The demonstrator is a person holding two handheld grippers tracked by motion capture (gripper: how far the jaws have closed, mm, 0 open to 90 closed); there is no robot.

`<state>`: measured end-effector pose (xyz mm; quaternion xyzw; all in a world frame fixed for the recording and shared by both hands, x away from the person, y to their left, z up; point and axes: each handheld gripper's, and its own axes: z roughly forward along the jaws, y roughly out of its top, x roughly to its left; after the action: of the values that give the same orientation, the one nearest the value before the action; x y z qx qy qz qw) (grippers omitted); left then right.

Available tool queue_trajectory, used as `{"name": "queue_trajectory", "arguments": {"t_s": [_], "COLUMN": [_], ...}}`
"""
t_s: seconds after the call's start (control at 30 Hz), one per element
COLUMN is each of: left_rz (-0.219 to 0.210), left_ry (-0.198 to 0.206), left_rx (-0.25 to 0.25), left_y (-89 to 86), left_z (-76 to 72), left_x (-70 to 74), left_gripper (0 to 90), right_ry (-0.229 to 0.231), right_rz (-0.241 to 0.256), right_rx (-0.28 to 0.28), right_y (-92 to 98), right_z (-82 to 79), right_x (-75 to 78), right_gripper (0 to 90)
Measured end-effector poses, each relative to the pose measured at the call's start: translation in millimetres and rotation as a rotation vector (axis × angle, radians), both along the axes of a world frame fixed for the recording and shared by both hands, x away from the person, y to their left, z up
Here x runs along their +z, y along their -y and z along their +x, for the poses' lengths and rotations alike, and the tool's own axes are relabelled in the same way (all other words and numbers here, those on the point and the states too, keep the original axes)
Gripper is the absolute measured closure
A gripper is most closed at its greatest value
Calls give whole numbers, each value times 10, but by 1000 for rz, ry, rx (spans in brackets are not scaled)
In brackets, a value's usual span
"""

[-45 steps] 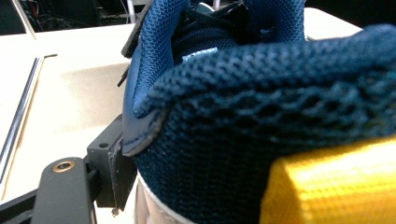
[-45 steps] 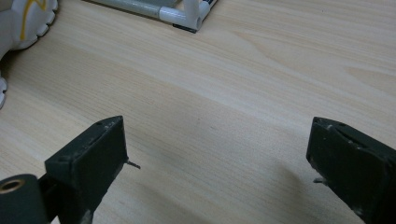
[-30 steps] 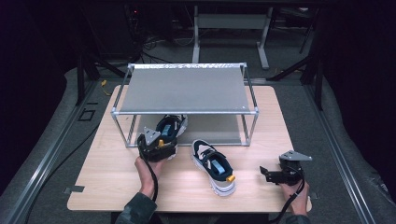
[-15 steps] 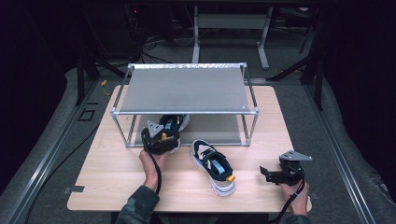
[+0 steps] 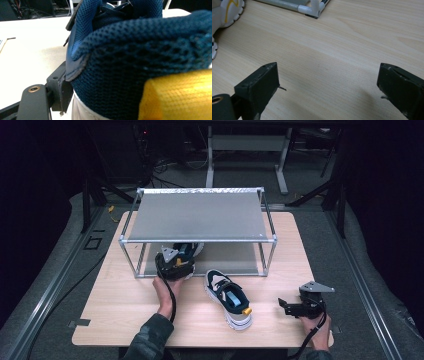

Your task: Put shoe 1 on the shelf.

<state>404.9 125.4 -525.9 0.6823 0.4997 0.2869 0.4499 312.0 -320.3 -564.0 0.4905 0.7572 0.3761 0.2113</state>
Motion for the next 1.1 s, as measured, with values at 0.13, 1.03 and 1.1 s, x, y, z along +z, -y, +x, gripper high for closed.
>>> {"name": "queue_trajectory", "arguments": {"t_s": [0.13,1.03,1.1], "left_rz": [13,102,105], "left_ry": [4,-99,-104], "left_rx": [16,210,211], "left_y": [28,314,317], "left_z": [26,420,445], "left_x": [-35,-322,-325], "left_gripper": [217,199,197], "right_ry": [-1,-1,-14], "right_rz": [0,2,-2], "right_rx": [1,1,8], "right_y": [-1,1,7], "right_z": [0,-3,-4], "right_x": [0,2,9], "right_gripper": [35,37,37]}}
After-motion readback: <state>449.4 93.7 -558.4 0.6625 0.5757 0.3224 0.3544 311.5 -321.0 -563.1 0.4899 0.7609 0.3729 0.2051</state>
